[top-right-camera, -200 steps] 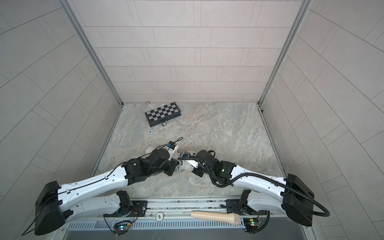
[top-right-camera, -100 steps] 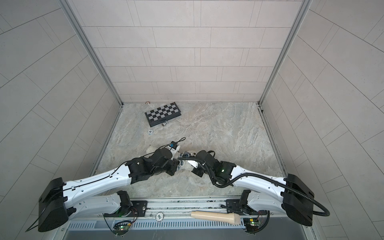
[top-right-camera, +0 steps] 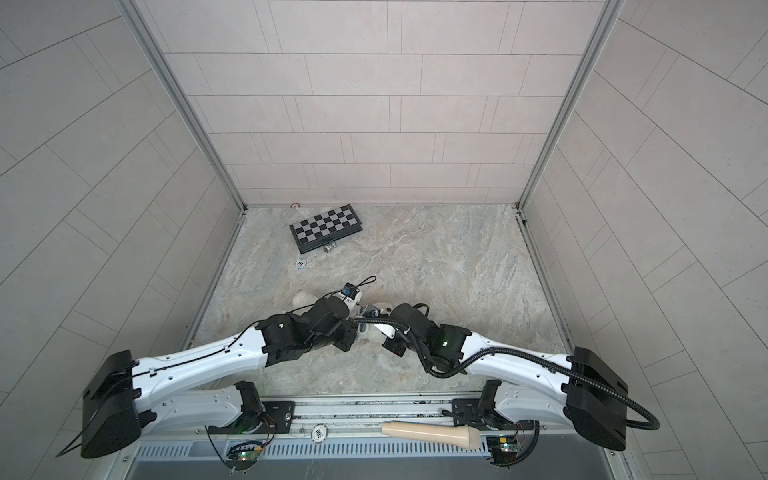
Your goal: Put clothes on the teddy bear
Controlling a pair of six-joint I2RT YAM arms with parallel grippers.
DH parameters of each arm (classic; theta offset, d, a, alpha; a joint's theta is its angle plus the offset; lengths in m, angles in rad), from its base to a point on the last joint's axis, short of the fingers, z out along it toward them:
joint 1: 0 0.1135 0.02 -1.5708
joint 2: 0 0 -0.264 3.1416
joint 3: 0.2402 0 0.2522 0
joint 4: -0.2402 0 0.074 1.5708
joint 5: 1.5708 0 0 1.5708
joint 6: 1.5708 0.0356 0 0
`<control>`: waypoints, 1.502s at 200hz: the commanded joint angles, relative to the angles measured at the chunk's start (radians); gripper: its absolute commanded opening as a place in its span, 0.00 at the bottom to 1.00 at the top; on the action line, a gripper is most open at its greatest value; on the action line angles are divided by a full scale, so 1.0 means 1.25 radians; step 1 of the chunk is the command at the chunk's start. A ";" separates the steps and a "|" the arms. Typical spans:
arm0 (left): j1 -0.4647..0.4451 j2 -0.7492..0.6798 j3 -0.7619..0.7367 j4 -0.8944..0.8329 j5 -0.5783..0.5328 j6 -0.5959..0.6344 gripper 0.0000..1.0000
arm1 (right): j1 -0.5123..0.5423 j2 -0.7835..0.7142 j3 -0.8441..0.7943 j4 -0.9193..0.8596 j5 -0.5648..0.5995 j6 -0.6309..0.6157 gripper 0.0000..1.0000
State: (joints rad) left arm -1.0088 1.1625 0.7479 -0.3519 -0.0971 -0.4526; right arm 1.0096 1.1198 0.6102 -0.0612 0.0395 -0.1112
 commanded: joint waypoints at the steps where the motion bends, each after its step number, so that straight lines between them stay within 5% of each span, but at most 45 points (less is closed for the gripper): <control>1: -0.003 0.001 0.022 -0.013 -0.027 0.007 0.02 | 0.008 -0.028 -0.013 0.043 -0.002 0.007 0.00; 47: 0.005 -0.059 0.041 -0.033 -0.035 0.041 0.00 | 0.010 -0.054 -0.026 0.008 0.041 -0.017 0.00; 97: 0.116 -0.145 0.018 -0.032 0.022 0.037 0.00 | 0.049 -0.133 -0.061 -0.037 0.118 -0.131 0.00; 169: 0.146 -0.217 -0.050 0.155 0.121 0.018 0.00 | 0.118 -0.107 -0.036 -0.095 0.138 -0.241 0.00; 300: 0.278 -0.229 -0.068 0.129 0.035 -0.112 0.00 | 0.277 -0.114 -0.058 -0.081 0.267 -0.385 0.00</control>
State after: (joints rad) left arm -0.6945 0.8997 0.6773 -0.2432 0.0372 -0.5610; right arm 1.3254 0.9939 0.5625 -0.1181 0.3691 -0.5175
